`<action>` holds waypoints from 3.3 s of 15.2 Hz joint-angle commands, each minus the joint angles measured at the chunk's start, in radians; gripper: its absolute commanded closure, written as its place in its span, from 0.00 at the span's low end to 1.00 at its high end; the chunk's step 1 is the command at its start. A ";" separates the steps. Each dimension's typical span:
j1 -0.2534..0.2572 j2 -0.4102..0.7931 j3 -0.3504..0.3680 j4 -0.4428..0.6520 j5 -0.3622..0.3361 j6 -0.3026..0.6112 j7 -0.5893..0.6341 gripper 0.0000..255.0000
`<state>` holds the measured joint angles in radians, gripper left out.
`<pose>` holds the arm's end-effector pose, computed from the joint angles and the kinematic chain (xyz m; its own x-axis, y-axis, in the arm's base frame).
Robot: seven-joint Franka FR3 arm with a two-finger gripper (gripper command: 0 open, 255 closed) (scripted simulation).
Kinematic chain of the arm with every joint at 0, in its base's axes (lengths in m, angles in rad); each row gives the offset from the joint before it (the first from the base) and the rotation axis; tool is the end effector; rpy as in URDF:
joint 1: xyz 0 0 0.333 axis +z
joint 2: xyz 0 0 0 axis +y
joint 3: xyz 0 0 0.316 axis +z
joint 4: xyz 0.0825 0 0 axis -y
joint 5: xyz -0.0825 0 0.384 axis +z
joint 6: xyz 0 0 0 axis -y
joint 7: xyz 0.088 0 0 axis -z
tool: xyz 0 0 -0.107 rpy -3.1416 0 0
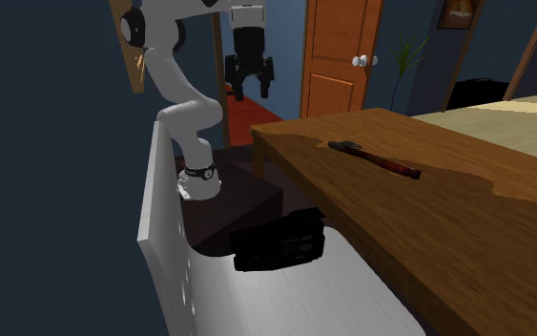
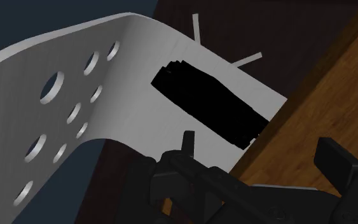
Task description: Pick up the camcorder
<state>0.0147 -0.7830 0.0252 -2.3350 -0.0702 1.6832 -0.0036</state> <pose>0.3191 0.0086 0.6106 0.9905 0.0460 0.1299 0.0347 -0.9955 0.0883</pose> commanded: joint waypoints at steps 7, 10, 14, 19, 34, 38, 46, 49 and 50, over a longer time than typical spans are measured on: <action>0.045 0.054 -0.134 -0.129 -0.054 0.150 -0.276 0.00; 0.066 0.108 -0.202 -0.171 -0.081 0.229 -0.414 0.00; 0.096 0.208 -0.291 -0.204 -0.110 0.338 -0.600 0.00; 0.141 0.375 -0.398 -0.209 -0.121 0.477 -0.839 0.00; 0.218 0.777 -0.516 -0.183 0.018 0.780 -1.261 0.00; 0.218 0.778 -0.516 -0.182 0.019 0.781 -1.261 1.00; 0.217 0.777 -0.516 -0.183 0.018 0.780 -1.261 1.00; 0.216 0.737 -0.516 -0.174 -0.008 0.735 -1.242 1.00; 0.215 0.724 -0.515 -0.170 -0.015 0.719 -1.237 1.00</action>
<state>0.2308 -0.0470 -0.4900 -2.5114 -0.0784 2.4186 -1.2451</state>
